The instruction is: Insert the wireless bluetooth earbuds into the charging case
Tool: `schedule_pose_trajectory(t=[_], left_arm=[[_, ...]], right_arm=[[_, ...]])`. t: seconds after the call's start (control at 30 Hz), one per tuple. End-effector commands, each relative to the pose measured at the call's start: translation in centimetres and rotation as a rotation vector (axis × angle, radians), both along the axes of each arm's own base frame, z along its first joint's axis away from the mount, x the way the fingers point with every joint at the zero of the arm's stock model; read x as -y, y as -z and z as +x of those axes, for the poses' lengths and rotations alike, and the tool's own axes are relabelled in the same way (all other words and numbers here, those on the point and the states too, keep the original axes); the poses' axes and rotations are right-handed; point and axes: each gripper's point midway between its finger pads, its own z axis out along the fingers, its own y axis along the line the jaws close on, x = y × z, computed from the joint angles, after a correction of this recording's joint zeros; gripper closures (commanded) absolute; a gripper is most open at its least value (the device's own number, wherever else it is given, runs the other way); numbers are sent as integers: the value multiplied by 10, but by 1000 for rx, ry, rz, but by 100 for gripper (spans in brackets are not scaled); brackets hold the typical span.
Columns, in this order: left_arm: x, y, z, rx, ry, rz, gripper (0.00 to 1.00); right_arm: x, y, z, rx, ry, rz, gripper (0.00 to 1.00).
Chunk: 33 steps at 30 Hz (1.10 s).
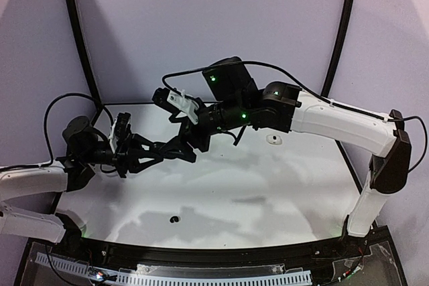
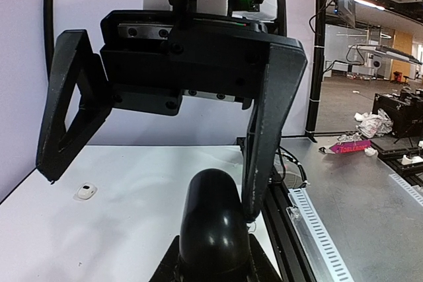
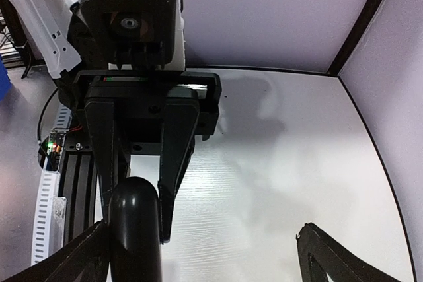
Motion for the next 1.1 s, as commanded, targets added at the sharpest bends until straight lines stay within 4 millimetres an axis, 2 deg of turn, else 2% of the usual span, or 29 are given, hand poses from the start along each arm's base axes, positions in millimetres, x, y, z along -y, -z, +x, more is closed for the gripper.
schedule_pose_trajectory(t=[0.0, 0.1, 0.33, 0.6, 1.07], left_arm=[[-1, -12, -12, 75, 52, -25, 99], [-1, -13, -13, 79, 61, -29, 99], [-2, -15, -18, 71, 96, -31, 99], [-2, -11, -22, 63, 120, -19, 99], [-2, -9, -23, 57, 133, -9, 99]], right_arm=[[7, 9, 15, -11, 66, -32, 3], [12, 19, 22, -13, 96, -69, 4], [23, 21, 42, 23, 189, -104, 5], [32, -10, 59, 57, 253, -22, 5], [40, -35, 66, 60, 292, 49, 6]])
